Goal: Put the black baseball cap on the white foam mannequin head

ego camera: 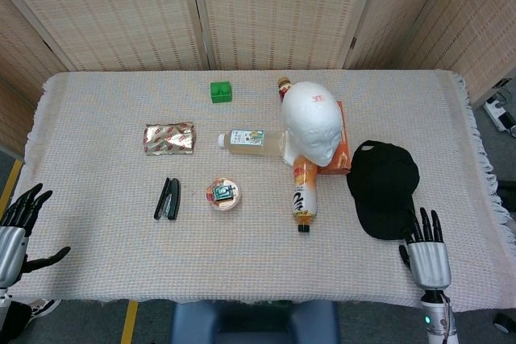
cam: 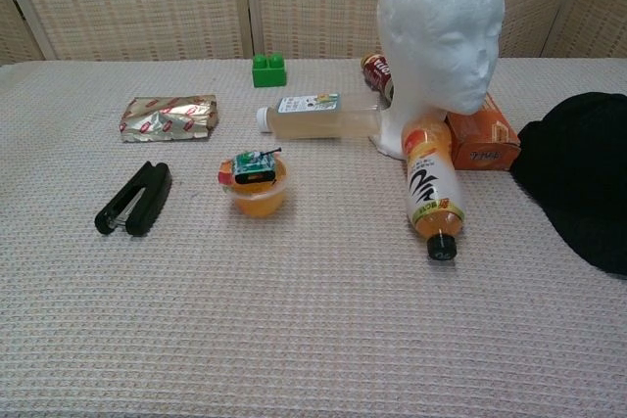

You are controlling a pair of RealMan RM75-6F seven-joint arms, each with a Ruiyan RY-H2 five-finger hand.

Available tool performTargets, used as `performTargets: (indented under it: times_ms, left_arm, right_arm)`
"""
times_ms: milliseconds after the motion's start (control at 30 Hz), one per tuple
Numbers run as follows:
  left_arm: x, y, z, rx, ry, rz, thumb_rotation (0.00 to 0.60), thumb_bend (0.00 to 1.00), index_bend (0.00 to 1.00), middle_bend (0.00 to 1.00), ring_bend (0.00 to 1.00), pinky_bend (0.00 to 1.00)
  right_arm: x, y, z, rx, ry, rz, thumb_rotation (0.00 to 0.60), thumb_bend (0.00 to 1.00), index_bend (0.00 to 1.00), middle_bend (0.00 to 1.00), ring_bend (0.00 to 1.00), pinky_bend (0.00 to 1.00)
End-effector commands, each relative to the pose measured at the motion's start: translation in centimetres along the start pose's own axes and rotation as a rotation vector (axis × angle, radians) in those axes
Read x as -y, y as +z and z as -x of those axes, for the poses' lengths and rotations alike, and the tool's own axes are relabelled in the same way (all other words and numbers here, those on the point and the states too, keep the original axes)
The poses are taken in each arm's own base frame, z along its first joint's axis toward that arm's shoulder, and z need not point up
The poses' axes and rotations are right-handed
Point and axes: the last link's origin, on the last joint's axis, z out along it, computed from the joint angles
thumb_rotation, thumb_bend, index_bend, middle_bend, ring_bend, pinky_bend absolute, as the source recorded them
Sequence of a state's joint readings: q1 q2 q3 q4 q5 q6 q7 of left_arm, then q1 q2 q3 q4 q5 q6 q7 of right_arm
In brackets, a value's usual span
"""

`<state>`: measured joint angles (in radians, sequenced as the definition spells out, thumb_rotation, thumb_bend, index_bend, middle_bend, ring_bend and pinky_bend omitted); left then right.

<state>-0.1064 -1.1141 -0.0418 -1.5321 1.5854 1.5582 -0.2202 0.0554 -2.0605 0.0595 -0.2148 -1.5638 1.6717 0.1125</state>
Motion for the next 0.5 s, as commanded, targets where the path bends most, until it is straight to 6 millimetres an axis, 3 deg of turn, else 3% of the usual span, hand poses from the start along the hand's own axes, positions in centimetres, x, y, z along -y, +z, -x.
performTargets:
  times_ms: [33, 500]
  left_arm:
    - [0.0, 0.1, 0.0, -0.001, 0.000, 0.001, 0.600, 0.14, 0.11, 0.02, 0.00, 0.18]
    - [-0.1, -0.2, -0.3, -0.035, 0.001, -0.007, 0.600, 0.14, 0.12, 0.02, 0.00, 0.17]
  right_arm:
    - [0.2, 0.2, 0.3, 0.011, -0.002, 0.010, 0.600, 0.25, 0.42, 0.12, 0.00, 0.04]
    - [1.1, 1.3, 1.0, 0.028, 0.025, 0.046, 0.600, 0.25, 0.41, 0.11, 0.00, 0.02]
